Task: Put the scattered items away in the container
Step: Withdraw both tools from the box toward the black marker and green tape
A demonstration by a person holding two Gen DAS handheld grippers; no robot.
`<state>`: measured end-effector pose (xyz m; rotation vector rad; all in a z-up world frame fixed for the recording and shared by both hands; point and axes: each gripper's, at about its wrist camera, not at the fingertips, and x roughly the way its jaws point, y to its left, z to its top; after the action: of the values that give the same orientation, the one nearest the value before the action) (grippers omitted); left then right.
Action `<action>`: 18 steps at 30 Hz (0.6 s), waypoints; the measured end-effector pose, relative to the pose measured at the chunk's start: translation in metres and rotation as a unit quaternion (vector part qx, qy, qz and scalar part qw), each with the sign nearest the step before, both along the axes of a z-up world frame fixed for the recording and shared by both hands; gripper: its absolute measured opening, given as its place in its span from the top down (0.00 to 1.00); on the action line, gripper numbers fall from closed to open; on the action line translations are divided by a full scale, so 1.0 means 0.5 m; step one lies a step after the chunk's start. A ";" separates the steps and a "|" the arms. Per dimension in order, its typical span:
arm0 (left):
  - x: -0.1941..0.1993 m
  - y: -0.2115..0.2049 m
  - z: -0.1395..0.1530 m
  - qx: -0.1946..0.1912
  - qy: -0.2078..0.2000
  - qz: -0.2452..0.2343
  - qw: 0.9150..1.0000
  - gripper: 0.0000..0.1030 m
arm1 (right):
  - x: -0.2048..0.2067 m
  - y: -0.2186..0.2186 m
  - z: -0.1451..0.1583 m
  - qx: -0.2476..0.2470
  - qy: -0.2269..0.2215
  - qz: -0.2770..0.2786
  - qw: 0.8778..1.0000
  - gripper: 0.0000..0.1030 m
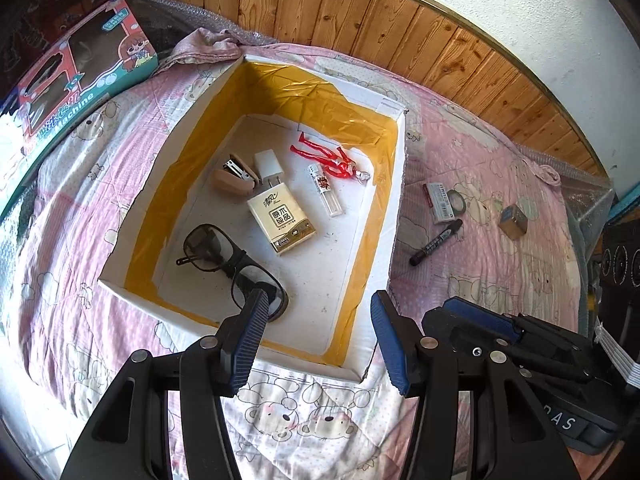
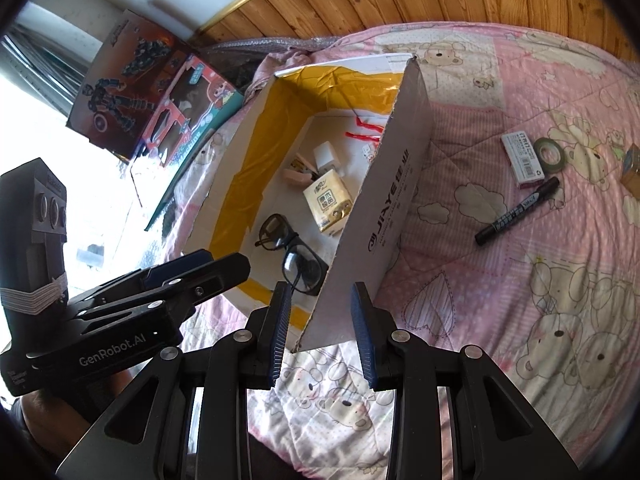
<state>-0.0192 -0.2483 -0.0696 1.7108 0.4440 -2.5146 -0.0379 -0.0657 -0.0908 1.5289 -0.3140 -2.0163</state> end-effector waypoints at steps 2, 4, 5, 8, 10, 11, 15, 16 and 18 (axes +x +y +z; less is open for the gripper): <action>0.003 0.013 0.006 -0.008 0.004 -0.009 1.000 0.48 | 0.010 0.014 -0.004 -0.003 -0.002 -0.006 1.000 0.67; 0.003 0.026 0.010 -0.013 0.006 -0.018 1.000 0.48 | 0.018 0.029 -0.006 -0.003 -0.003 -0.014 1.000 0.67; 0.002 0.034 0.012 -0.014 0.007 -0.023 1.000 0.48 | 0.021 0.037 -0.007 -0.004 -0.004 -0.018 1.000 0.67; 0.001 0.055 0.015 -0.018 0.009 -0.036 0.999 0.48 | 0.028 0.060 -0.011 -0.004 -0.006 -0.032 0.999 0.67; -0.002 0.070 0.017 -0.020 0.010 -0.046 0.999 0.48 | 0.030 0.077 -0.015 -0.005 -0.009 -0.043 0.999 0.67; -0.004 0.077 0.017 -0.020 0.010 -0.050 0.998 0.48 | 0.030 0.084 -0.018 -0.006 -0.011 -0.048 0.999 0.67; -0.016 0.105 0.017 -0.021 0.008 -0.069 0.997 0.48 | 0.029 0.117 -0.034 -0.009 -0.021 -0.069 0.997 0.67; -0.019 0.111 0.017 -0.021 0.007 -0.074 0.997 0.48 | 0.028 0.124 -0.038 -0.010 -0.023 -0.074 0.997 0.67; -0.028 0.126 0.015 -0.020 0.006 -0.083 0.996 0.48 | 0.025 0.139 -0.046 -0.011 -0.029 -0.084 0.996 0.67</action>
<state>-0.0334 -0.1851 -0.0619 1.7891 0.2584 -2.6275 -0.0254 0.0037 -0.1138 1.5955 -0.5020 -2.0917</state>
